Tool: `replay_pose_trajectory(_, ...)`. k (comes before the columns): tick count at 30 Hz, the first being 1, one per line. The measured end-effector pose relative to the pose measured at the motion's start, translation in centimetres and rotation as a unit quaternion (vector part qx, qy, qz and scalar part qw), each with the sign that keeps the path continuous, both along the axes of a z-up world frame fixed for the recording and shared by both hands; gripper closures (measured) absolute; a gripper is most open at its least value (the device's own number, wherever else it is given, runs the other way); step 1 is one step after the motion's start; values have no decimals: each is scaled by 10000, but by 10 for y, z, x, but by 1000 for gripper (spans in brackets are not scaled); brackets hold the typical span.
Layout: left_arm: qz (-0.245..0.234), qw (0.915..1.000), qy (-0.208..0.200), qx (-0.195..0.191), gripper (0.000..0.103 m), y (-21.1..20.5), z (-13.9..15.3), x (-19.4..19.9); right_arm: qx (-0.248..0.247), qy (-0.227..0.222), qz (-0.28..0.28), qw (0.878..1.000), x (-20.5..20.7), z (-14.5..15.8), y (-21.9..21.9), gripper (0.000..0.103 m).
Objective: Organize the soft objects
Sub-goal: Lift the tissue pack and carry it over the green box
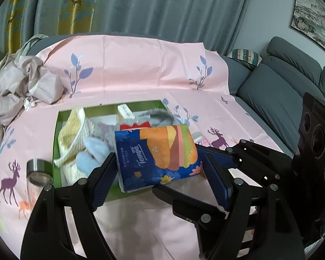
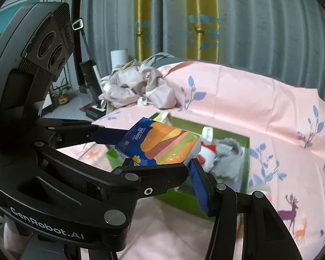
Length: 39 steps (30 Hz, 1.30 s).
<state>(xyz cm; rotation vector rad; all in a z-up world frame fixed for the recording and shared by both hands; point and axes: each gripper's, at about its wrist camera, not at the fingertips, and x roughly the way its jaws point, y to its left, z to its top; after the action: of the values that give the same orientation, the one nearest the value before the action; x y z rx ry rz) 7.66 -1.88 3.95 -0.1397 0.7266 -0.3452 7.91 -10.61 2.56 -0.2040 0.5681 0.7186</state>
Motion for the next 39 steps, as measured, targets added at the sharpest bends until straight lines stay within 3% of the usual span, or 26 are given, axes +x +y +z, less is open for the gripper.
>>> replay_pose_trajectory(12,-31,9998,-41,210,25,-5,10,44,34,-138,-110,9998,24,8,3,48)
replay_pose_trajectory(24,-43,9999,81,51,25,2,27,94,199,-176,-197,9995,67,24,8,48)
replay_pose_trajectory(32,49,9996,282,-76,26,11,22,118,212,-56,-201,9996,86,21,14,48)
replay_pose_trajectory(39,182,9979,595,-165,26,21,-4,127,165,193,-143,9996,94,3,23,48)
